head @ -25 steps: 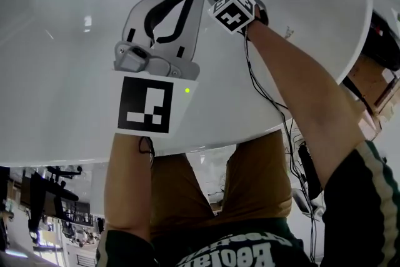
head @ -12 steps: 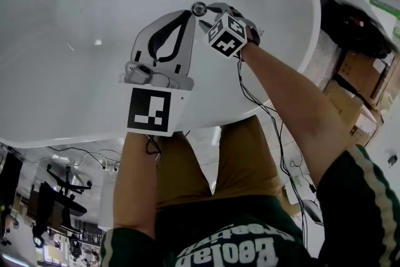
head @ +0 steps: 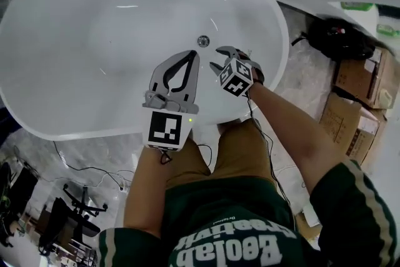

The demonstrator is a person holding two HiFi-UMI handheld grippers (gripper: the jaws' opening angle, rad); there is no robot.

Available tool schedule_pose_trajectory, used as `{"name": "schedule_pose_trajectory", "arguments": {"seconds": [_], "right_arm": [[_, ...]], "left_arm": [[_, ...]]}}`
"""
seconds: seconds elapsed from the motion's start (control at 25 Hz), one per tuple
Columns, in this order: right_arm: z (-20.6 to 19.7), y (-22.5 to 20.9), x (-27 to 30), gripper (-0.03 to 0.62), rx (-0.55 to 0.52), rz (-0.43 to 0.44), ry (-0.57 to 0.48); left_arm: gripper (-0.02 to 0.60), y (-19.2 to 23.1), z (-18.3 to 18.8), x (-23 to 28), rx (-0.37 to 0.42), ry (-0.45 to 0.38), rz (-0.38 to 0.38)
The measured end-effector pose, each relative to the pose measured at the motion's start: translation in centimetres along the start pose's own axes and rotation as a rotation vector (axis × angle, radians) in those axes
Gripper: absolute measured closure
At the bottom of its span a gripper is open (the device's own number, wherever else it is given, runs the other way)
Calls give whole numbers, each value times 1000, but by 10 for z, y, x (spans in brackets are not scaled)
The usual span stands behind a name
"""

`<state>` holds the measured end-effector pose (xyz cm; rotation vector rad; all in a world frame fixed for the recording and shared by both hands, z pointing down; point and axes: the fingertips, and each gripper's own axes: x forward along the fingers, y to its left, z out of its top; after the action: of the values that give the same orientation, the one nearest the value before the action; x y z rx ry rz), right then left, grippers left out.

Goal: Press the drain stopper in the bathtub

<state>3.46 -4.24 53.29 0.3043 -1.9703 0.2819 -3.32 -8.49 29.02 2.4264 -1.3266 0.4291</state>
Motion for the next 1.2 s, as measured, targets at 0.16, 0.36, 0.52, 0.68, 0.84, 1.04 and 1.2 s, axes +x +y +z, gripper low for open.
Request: {"name": "schedule_pose_trajectory", "arguments": {"seconds": [0.16, 0.36, 0.52, 0.68, 0.84, 1.04, 1.2], "right_arm": [[30, 2, -57, 399, 40, -49, -73], [70, 7, -126, 399, 25, -110, -167], [89, 10, -176, 401, 41, -166, -219], [105, 20, -222, 401, 108, -212, -297], [124, 31, -273, 401, 162, -255, -403], [142, 37, -340, 412, 230, -291, -567], [153, 35, -385, 429, 172, -329, -653]], "left_arm": [[577, -8, 37, -16, 40, -2, -19], [577, -21, 84, -43, 129, -20, -51], [577, -33, 110, -59, 135, -33, -68], [577, -45, 132, -74, 132, -57, -73], [577, -56, 157, -88, 163, -72, -88], [577, -70, 195, -101, 203, -122, -92], [577, -77, 213, -107, 235, -148, -83]]}}
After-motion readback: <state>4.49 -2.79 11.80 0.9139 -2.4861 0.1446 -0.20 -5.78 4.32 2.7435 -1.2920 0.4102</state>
